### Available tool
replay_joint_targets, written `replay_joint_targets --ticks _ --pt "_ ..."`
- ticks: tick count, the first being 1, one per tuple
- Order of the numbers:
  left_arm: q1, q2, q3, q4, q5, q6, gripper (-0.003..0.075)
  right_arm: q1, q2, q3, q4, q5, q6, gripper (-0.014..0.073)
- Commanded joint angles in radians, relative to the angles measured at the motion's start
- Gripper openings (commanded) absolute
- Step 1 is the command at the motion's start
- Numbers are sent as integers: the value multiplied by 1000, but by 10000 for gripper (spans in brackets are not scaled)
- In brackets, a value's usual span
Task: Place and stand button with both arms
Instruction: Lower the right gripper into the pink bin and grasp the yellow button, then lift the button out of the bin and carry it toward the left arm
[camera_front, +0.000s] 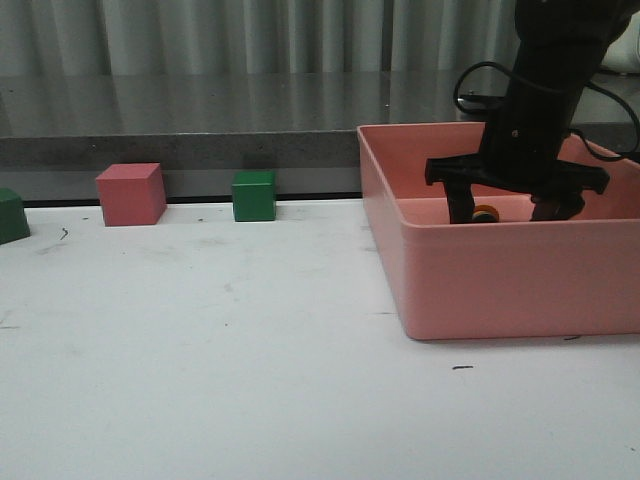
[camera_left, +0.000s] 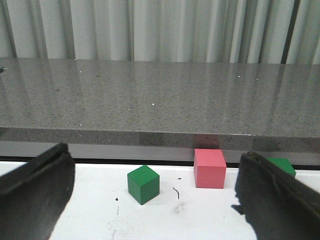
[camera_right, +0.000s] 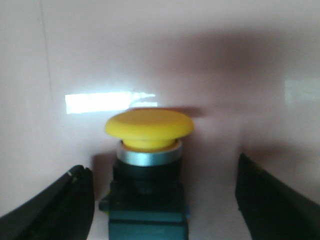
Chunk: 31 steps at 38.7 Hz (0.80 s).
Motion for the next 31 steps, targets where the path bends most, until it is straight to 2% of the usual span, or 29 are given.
replay_joint_targets --ticks 1,4,8,20,26,31 --pt "2 10 -32 3 -75 -9 617 -5 -63 -37 -10 -5 4 468" --pt "2 10 -32 3 -75 -9 617 -5 -64 -46 -10 14 4 335" --pt "2 10 -32 3 -75 -9 617 -4 -74 -57 -10 26 4 251" --pt "2 10 -32 3 -75 -9 617 20 -184 -66 -10 46 3 255" --pt "2 10 -32 3 -75 -9 617 80 -255 -99 -10 64 -16 255" --pt "2 10 -32 3 -73 -9 617 138 -268 -172 -47 148 -17 255"
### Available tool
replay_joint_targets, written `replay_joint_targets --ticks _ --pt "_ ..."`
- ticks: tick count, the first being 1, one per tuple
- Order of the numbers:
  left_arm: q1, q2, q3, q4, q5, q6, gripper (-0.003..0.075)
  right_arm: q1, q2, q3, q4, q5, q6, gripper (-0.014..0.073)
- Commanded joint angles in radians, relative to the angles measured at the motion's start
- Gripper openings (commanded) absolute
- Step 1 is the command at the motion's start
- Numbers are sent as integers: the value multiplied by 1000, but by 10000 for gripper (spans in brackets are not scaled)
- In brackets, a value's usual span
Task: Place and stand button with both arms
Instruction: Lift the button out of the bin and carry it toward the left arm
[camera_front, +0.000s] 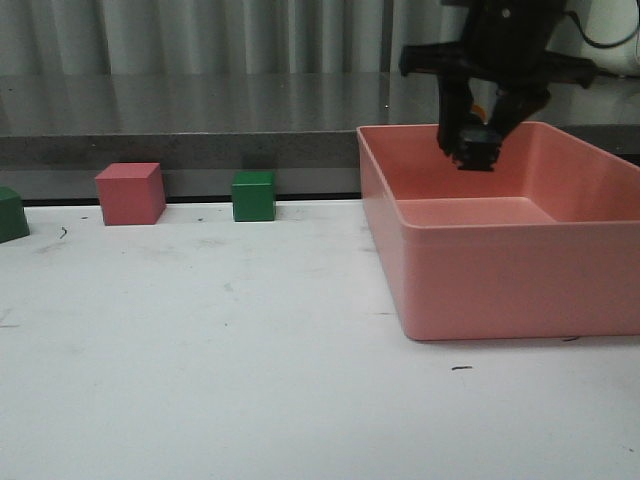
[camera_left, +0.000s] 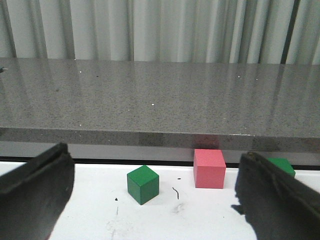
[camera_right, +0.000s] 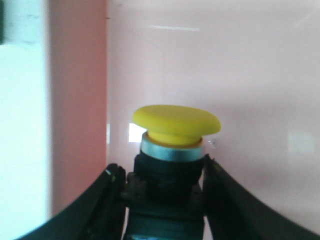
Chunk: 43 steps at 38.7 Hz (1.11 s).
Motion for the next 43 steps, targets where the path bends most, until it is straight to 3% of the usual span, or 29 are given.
replay_joint_targets --ticks 1,10,22,32,43 --pt "2 10 -32 3 -73 -9 617 39 -71 -89 -26 39 -12 255" --pt "2 10 -32 3 -73 -9 617 102 -71 -206 11 93 -12 255" --pt "2 10 -32 3 -73 -9 617 232 -51 -228 18 93 -12 255" --pt "2 10 -32 3 -73 -9 617 348 40 -242 97 48 -12 255" --pt "2 10 -32 3 -73 -9 617 416 198 -386 122 78 -2 255"
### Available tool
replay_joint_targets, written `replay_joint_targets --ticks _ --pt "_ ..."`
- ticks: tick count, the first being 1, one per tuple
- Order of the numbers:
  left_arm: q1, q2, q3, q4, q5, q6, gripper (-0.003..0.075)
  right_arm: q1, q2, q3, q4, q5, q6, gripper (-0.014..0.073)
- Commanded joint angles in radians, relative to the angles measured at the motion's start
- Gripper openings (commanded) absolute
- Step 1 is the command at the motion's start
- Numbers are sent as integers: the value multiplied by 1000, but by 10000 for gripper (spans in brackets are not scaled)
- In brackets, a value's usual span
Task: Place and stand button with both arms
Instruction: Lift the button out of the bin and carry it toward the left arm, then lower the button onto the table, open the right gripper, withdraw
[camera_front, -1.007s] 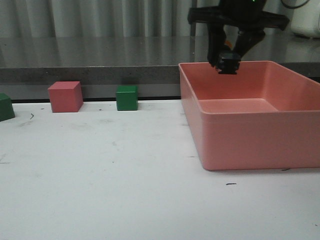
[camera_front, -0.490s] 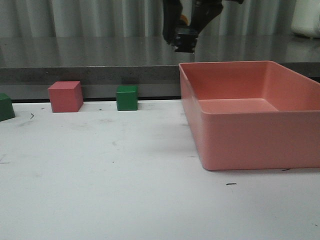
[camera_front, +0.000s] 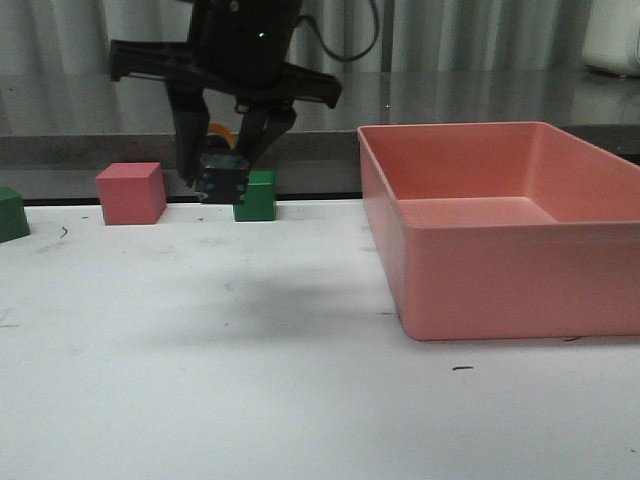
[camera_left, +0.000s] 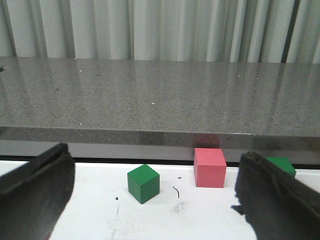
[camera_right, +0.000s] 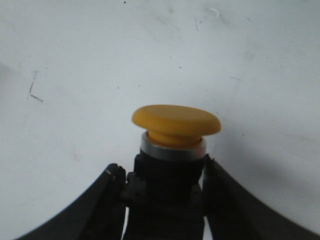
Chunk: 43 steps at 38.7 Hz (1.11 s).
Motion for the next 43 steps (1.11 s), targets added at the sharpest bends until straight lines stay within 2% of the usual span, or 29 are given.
replay_joint_targets --ticks 1,9,32,43 --pt "2 9 -32 3 -75 -9 617 8 -10 -85 8 -19 10 255" --pt "2 9 -32 3 -75 -9 617 7 95 -149 7 -4 85 255" --pt "2 9 -32 3 -75 -9 617 10 177 -155 1 -29 81 262" --pt "2 9 -32 3 -75 -9 617 10 176 -155 2 -2 81 493"
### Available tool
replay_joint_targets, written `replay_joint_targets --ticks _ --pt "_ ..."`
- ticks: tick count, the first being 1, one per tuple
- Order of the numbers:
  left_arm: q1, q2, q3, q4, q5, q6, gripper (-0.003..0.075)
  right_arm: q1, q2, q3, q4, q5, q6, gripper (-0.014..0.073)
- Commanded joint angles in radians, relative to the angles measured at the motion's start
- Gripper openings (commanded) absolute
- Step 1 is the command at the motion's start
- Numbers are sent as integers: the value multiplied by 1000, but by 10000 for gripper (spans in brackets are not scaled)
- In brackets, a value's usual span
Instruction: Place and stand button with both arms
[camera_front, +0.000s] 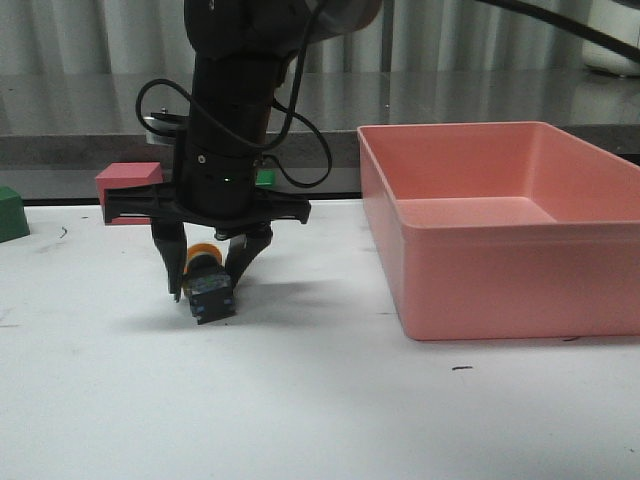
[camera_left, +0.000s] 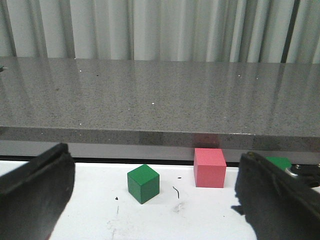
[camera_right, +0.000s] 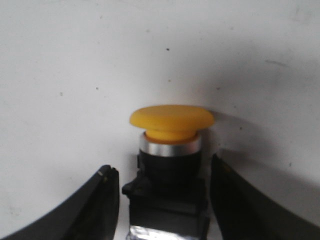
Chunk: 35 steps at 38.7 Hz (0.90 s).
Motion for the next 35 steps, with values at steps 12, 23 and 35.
replay_joint_targets --ticks 12,23,35 --pt "2 9 -32 3 -75 -9 617 1 -169 -116 0 148 -29 449" --pt "2 9 -32 3 -75 -9 617 0 -228 -222 0 264 -89 36" --pt "2 9 -32 3 -75 -9 617 -15 -338 -247 -1 315 -162 -65"
